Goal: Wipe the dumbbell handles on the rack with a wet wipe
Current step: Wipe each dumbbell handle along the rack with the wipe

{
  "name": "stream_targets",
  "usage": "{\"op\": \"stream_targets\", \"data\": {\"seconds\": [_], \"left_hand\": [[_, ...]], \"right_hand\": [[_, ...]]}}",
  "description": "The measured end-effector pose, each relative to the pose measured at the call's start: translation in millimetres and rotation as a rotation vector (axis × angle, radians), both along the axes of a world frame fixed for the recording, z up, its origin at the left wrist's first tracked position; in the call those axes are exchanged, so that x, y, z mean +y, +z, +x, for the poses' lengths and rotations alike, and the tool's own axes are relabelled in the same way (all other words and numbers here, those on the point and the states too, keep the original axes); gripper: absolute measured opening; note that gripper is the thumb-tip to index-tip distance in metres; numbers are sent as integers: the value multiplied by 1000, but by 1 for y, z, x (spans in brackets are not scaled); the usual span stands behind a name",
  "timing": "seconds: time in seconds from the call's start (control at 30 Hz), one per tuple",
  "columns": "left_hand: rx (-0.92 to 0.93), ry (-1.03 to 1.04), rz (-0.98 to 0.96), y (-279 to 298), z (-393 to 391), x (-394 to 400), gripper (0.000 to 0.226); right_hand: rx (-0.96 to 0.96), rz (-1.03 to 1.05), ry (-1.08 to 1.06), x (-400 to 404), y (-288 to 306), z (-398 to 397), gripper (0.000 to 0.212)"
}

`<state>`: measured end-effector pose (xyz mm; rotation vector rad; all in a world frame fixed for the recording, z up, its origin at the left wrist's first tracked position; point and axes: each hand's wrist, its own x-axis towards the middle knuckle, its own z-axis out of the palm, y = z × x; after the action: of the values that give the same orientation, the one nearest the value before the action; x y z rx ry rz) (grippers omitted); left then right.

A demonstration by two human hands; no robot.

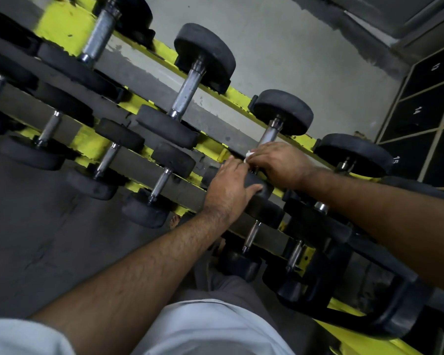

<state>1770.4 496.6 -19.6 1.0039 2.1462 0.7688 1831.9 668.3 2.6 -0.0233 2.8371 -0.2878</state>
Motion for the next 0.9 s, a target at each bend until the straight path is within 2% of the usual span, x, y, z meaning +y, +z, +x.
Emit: {"op": "stream_targets", "data": {"seconds": [0.1,0.23,0.3,0.43,0.53,0.67,0.73,0.9], "left_hand": [[-21,2,6,-2,-8,-3,54],[4,-9,31,0,-13,-5,51],[13,-39,51,0,-13,-9,54],[31,-170,52,-8,-25,-20,80],[42,-184,35,-18,-41,-24,86],[-4,-154,47,-31,-52,-15,67],[-43,-145,71,-37,-53,-12,57],[-76,-161,153,-51,-53,-6,57]], "right_hand": [[23,-51,-284,-9,10,3,27],[131,-561,-963,-24,13,0,30],[157,-748,-1170,-32,14,-4,30],[110,-1065,-1509,-39,22,-5,25],[56,-1203,-1654,-40,22,-1,24],[76,-1328,-1741,-34,19,9,28],[70,-1300,-1739,-33,17,10,26],[178,-1268,-1820,-33,10,9,23]]}}
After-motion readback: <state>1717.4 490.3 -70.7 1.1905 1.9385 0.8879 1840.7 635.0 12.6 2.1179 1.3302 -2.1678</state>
